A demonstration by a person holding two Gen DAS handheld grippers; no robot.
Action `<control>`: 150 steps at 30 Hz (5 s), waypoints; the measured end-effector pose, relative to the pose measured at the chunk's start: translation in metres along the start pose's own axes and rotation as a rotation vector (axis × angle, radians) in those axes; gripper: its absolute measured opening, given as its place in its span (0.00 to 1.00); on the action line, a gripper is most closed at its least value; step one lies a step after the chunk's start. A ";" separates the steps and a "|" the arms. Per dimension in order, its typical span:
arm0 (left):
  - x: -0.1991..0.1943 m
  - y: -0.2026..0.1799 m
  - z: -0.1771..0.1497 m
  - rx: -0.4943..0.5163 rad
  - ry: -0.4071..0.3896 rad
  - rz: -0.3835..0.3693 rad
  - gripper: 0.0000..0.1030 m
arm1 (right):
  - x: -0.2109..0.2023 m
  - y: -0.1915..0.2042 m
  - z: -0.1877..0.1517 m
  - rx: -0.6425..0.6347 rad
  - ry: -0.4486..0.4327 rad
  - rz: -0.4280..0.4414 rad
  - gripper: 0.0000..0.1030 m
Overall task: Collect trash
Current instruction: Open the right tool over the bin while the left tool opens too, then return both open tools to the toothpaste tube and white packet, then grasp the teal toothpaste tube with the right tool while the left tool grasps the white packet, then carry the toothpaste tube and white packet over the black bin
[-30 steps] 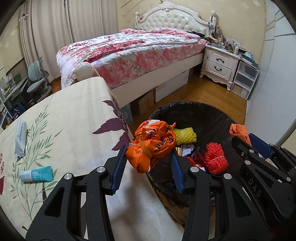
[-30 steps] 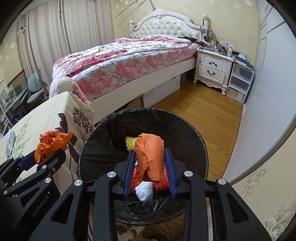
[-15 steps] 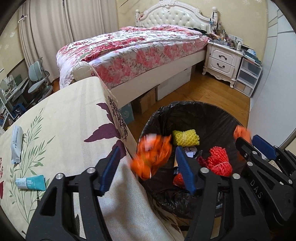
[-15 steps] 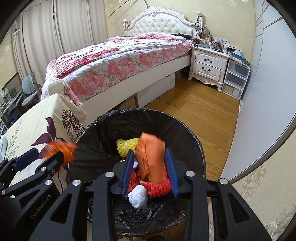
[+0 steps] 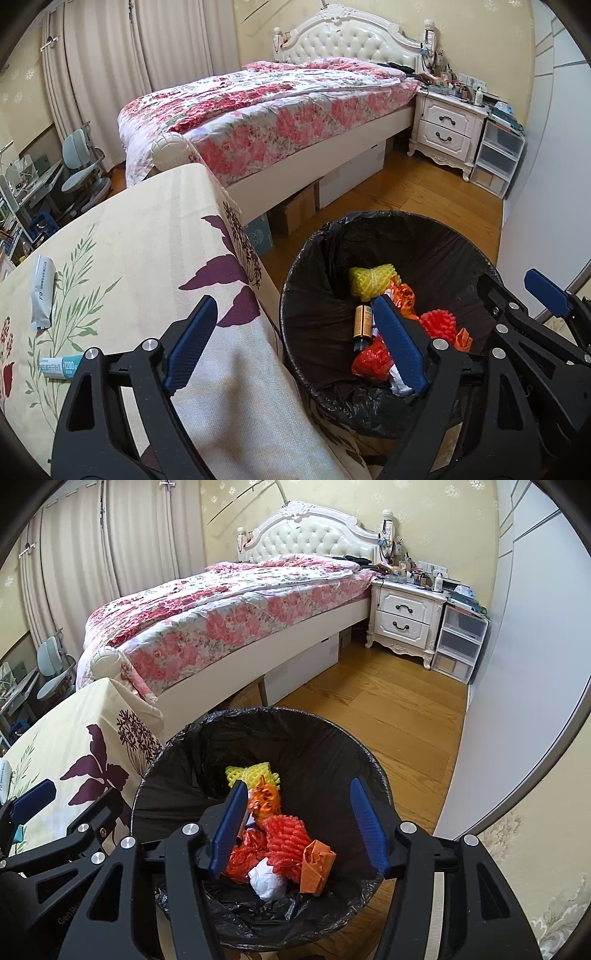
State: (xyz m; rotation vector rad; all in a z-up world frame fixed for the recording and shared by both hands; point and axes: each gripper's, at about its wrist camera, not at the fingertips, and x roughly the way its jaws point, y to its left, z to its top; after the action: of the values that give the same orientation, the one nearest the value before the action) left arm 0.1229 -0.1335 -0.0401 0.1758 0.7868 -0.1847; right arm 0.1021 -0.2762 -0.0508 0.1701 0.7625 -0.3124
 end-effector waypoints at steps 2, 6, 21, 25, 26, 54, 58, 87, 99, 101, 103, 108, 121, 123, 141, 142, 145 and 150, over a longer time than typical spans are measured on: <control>-0.002 0.002 0.000 -0.002 -0.006 0.005 0.83 | -0.001 0.000 0.000 -0.002 -0.005 -0.004 0.60; -0.005 0.009 -0.001 -0.014 -0.005 0.012 0.84 | -0.003 0.001 -0.002 -0.006 -0.004 -0.008 0.61; -0.036 0.072 -0.036 -0.094 0.019 0.074 0.83 | -0.027 0.048 -0.024 -0.104 0.008 0.077 0.61; -0.050 0.100 -0.049 -0.134 0.021 0.111 0.84 | -0.038 0.073 -0.029 -0.145 0.003 0.129 0.62; -0.052 0.107 -0.052 -0.143 0.023 0.121 0.83 | -0.042 0.079 -0.030 -0.157 0.002 0.144 0.64; -0.106 0.264 -0.130 -0.375 0.076 0.315 0.83 | -0.068 0.259 -0.072 -0.535 0.052 0.356 0.70; -0.107 0.269 -0.133 -0.391 0.077 0.306 0.83 | -0.063 0.274 -0.072 -0.571 0.063 0.346 0.72; -0.099 0.271 -0.128 -0.386 0.079 0.270 0.83 | -0.047 0.286 -0.054 -0.465 0.134 0.427 0.26; -0.075 0.270 -0.101 -0.371 0.074 0.266 0.83 | -0.029 0.273 -0.037 -0.410 0.128 0.405 0.24; -0.069 0.269 -0.095 -0.362 0.072 0.268 0.83 | -0.026 0.273 -0.034 -0.405 0.128 0.402 0.24; -0.063 0.268 -0.088 -0.354 0.069 0.266 0.83 | -0.023 0.273 -0.031 -0.399 0.130 0.403 0.24; -0.048 0.269 -0.072 -0.352 0.065 0.260 0.83 | -0.017 0.273 -0.025 -0.394 0.130 0.398 0.24; -0.010 0.282 -0.037 -0.365 0.077 0.248 0.83 | 0.000 0.277 -0.009 -0.382 0.138 0.407 0.24; -0.007 0.283 -0.035 -0.364 0.082 0.245 0.80 | 0.001 0.279 -0.008 -0.384 0.139 0.408 0.24; -0.014 0.279 -0.044 -0.352 0.084 0.164 0.36 | -0.004 0.274 -0.012 -0.371 0.140 0.412 0.22; -0.016 0.278 -0.046 -0.351 0.082 0.164 0.36 | -0.006 0.272 -0.014 -0.368 0.141 0.413 0.22; -0.023 0.272 -0.051 -0.348 0.078 0.159 0.36 | -0.011 0.267 -0.019 -0.364 0.141 0.416 0.22; -0.034 0.261 -0.058 -0.342 0.071 0.156 0.36 | -0.022 0.257 -0.027 -0.361 0.138 0.421 0.22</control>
State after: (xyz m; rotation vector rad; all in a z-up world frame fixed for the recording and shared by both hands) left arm 0.1194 0.1363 -0.0328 -0.0799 0.8588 0.1052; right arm 0.1566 -0.0231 -0.0450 0.0083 0.8850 0.2396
